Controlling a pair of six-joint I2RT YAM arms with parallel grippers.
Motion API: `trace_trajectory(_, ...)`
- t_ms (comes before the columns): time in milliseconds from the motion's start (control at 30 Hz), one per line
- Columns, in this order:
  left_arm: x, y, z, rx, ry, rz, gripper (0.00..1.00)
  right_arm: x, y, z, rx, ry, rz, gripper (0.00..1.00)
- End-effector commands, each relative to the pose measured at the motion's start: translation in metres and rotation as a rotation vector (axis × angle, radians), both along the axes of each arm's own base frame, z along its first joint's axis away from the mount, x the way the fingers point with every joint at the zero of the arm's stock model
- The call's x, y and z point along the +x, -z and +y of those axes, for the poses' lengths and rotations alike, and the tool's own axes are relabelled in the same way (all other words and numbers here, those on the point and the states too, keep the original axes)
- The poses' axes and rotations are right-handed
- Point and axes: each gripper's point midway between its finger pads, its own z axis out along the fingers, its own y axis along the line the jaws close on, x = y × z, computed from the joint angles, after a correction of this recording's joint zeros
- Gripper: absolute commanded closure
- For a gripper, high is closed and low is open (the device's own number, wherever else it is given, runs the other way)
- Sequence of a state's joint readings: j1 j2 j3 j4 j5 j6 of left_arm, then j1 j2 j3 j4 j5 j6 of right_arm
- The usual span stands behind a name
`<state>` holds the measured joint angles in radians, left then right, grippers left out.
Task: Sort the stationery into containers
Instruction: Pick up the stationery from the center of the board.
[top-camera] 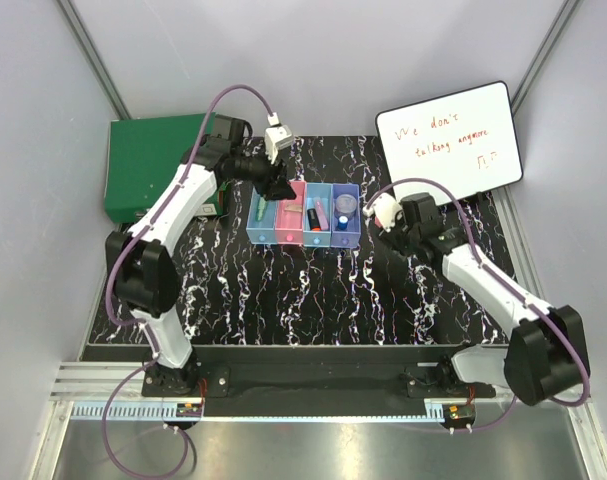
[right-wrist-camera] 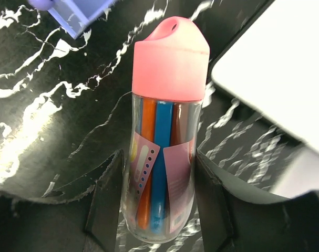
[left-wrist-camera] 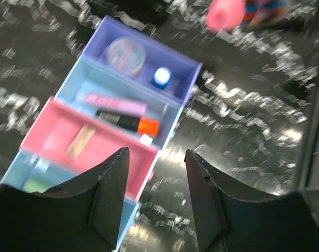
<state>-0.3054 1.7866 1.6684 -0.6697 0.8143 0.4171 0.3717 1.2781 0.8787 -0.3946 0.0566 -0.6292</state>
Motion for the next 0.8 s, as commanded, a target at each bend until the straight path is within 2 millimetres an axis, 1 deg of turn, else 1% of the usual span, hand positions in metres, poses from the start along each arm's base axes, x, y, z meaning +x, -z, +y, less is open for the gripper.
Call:
trace_trajectory(0, -0.011, -0.033, -0.036, -0.186, 0.151, 0.103, 0.48, 0.022, -0.056, 0.01, -0.135, -0.14, -0.276, 1.0)
trace_trajectory(33, -0.01, -0.028, -0.043, -0.196, 0.162, 0.137, 0.48, 0.023, -0.064, 0.008, -0.147, -0.133, -0.304, 1.0)
trace_trajectory(67, -0.008, -0.035, -0.047, -0.211, 0.173, 0.135, 0.47, 0.024, -0.068, 0.01, -0.153, -0.14, -0.319, 1.0)
trace_trajectory(100, -0.009, -0.033, -0.051, -0.231, 0.196, 0.162, 0.47, 0.025, -0.075, 0.013, -0.166, -0.16, -0.342, 1.0)
trace_trajectory(167, -0.012, -0.035, -0.059, -0.257, 0.225, 0.199, 0.45, 0.029, -0.088, 0.018, -0.186, -0.18, -0.392, 1.0)
trace_trajectory(200, -0.015, -0.033, -0.063, -0.278, 0.251, 0.234, 0.44, 0.031, -0.097, 0.023, -0.204, -0.208, -0.432, 1.0)
trace_trajectory(267, -0.021, -0.03, -0.07, -0.289, 0.28, 0.26, 0.43, 0.036, -0.106, 0.027, -0.218, -0.217, -0.472, 1.0)
trace_trajectory(300, -0.023, -0.03, -0.074, -0.302, 0.303, 0.271, 0.43, 0.038, -0.115, 0.031, -0.217, -0.224, -0.492, 1.0)
trace_trajectory(333, -0.027, -0.03, -0.078, -0.308, 0.322, 0.279, 0.42, 0.04, -0.115, 0.034, -0.219, -0.227, -0.49, 1.0)
trace_trajectory(400, -0.029, -0.034, -0.084, -0.33, 0.358, 0.285, 0.38, 0.041, -0.122, 0.042, -0.235, -0.259, -0.508, 1.0)
trace_trajectory(433, -0.031, -0.036, -0.087, -0.338, 0.376, 0.289, 0.36, 0.04, -0.123, 0.049, -0.237, -0.287, -0.517, 1.0)
trace_trajectory(500, -0.032, -0.04, -0.094, -0.358, 0.41, 0.3, 0.35, 0.042, -0.131, 0.057, -0.253, -0.319, -0.555, 1.0)
trace_trajectory(533, -0.032, -0.04, -0.096, -0.362, 0.418, 0.304, 0.34, 0.041, -0.129, 0.063, -0.257, -0.34, -0.555, 1.0)
trace_trajectory(567, -0.031, -0.04, -0.098, -0.366, 0.424, 0.304, 0.34, 0.041, -0.132, 0.066, -0.258, -0.345, -0.564, 1.0)
trace_trajectory(600, -0.031, -0.036, -0.101, -0.369, 0.434, 0.318, 0.33, 0.041, -0.133, 0.07, -0.26, -0.353, -0.568, 1.0)
trace_trajectory(633, -0.029, -0.042, -0.103, -0.374, 0.442, 0.303, 0.32, 0.04, -0.134, 0.075, -0.261, -0.364, -0.571, 1.0)
trace_trajectory(667, -0.029, -0.041, -0.105, -0.376, 0.444, 0.307, 0.32, 0.04, -0.133, 0.078, -0.261, -0.37, -0.571, 1.0)
trace_trajectory(700, -0.029, -0.039, -0.107, -0.38, 0.453, 0.32, 0.32, 0.039, -0.137, 0.08, -0.259, -0.371, -0.58, 1.0)
trace_trajectory(767, -0.026, -0.043, -0.11, -0.385, 0.459, 0.313, 0.32, 0.04, -0.138, 0.084, -0.26, -0.371, -0.583, 1.0)
